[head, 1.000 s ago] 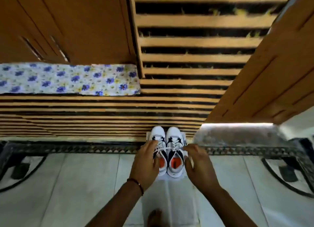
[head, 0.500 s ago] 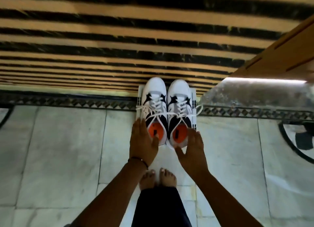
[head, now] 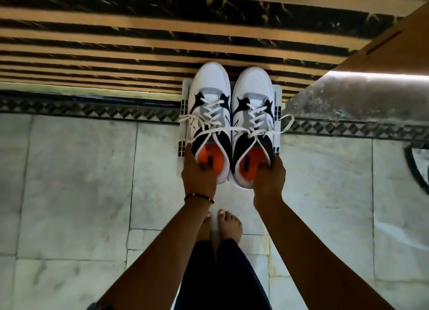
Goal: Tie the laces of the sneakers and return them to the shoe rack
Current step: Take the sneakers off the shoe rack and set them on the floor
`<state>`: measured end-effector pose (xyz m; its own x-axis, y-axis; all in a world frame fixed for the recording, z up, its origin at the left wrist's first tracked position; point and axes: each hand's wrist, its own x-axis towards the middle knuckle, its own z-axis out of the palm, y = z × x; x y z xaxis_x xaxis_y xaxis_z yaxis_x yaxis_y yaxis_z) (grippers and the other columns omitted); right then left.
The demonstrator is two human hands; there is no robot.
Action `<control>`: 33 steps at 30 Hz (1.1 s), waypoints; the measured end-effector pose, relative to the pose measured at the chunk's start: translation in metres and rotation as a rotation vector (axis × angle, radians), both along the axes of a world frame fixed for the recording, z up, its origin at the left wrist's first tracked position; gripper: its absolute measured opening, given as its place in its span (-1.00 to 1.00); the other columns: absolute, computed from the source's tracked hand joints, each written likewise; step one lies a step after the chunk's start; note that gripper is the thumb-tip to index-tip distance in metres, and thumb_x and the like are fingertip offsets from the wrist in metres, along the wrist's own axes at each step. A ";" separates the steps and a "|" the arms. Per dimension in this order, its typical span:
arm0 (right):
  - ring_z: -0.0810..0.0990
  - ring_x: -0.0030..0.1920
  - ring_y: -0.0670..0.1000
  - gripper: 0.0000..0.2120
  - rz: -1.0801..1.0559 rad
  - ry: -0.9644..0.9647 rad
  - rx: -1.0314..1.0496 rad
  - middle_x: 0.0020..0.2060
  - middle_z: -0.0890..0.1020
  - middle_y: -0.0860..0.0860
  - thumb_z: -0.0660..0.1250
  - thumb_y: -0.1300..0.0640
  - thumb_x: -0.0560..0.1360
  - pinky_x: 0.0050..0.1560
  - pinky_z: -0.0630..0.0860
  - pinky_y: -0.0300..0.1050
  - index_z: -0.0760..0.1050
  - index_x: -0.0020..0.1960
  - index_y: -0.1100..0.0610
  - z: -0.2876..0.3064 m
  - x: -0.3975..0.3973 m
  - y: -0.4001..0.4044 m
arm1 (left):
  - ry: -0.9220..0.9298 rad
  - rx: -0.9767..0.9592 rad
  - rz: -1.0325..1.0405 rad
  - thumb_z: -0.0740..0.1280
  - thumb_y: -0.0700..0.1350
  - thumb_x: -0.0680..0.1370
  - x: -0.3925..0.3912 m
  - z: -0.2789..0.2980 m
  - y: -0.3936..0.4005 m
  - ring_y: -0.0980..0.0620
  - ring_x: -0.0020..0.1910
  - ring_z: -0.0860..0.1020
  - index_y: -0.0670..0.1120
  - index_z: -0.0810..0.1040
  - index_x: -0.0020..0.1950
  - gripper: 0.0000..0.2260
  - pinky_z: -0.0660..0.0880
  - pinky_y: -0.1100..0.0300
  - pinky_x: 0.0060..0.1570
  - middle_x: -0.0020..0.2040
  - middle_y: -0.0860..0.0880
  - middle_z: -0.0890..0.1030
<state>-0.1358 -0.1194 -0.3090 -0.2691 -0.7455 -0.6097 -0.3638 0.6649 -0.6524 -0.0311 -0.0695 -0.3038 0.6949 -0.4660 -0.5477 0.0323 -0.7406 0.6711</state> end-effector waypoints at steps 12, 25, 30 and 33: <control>0.53 0.05 0.16 -0.63 0.077 -0.094 0.022 0.03 0.57 0.16 0.05 0.37 0.44 0.06 0.47 0.03 0.43 0.17 0.20 0.027 -0.033 0.049 | -0.087 -0.068 0.078 0.07 -0.36 0.52 -0.019 0.030 0.059 -0.13 0.34 0.38 -0.15 0.26 0.40 -0.56 0.24 0.35 0.18 0.37 -0.17 0.41; 0.54 0.07 0.15 -0.58 0.052 -0.015 0.075 0.05 0.58 0.17 0.08 0.25 0.35 0.14 0.48 0.12 0.42 0.19 0.22 0.030 -0.102 0.244 | 0.040 -0.001 0.042 0.07 -0.40 0.50 -0.086 0.033 0.244 -0.15 0.36 0.36 -0.15 0.25 0.41 -0.52 0.27 0.14 0.33 0.38 -0.19 0.40; 0.48 -0.06 0.15 -0.70 0.130 0.051 0.210 -0.10 0.51 0.15 0.07 0.27 0.39 -0.02 0.41 0.03 0.42 0.07 0.28 0.001 -0.123 0.306 | 0.025 0.049 -0.028 0.08 -0.39 0.49 -0.086 0.012 0.305 -0.20 0.32 0.40 -0.16 0.27 0.39 -0.54 0.31 0.08 0.30 0.34 -0.22 0.43; 0.49 -0.08 0.14 -0.76 0.185 0.093 0.249 -0.10 0.52 0.16 0.07 0.33 0.47 -0.07 0.39 -0.03 0.41 0.07 0.29 -0.035 -0.132 0.328 | 0.034 0.084 -0.057 0.09 -0.37 0.50 -0.091 -0.025 0.334 -0.20 0.32 0.39 -0.16 0.26 0.39 -0.55 0.31 0.07 0.30 0.35 -0.21 0.42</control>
<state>-0.2673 0.2084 -0.3439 -0.2065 -0.6180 -0.7586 -0.5437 0.7170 -0.4362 -0.1223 0.2645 -0.3287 0.6490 -0.4554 -0.6095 0.0107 -0.7955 0.6058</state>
